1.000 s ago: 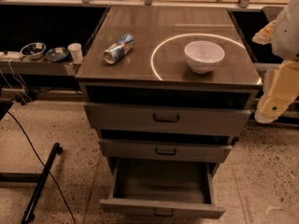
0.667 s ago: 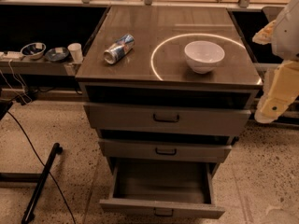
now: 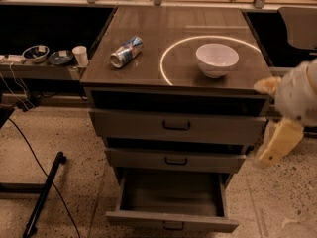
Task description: Close bottom drawer
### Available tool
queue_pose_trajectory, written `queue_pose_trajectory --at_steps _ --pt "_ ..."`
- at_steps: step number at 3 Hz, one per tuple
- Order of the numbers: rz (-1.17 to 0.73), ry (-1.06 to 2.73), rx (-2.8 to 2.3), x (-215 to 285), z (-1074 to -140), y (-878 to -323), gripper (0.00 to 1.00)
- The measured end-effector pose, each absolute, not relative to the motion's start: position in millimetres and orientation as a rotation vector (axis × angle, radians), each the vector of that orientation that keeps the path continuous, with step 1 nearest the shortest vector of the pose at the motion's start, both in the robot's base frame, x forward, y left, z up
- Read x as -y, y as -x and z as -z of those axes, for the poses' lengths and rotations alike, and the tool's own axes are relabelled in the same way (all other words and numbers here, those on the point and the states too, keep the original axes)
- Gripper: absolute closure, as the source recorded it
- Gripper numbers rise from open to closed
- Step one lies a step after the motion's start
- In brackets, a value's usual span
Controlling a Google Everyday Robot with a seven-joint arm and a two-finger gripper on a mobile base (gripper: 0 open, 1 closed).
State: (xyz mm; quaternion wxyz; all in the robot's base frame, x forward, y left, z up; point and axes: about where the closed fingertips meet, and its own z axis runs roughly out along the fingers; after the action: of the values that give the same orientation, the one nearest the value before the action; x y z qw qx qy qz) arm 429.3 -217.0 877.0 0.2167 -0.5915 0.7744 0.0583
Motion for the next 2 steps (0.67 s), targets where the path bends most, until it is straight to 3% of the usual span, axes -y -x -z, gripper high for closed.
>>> queue_pose_trajectory --at_steps 2 --pt "-0.319 1.543 -2.147 231.5 -813.8 -420.8 0.0"
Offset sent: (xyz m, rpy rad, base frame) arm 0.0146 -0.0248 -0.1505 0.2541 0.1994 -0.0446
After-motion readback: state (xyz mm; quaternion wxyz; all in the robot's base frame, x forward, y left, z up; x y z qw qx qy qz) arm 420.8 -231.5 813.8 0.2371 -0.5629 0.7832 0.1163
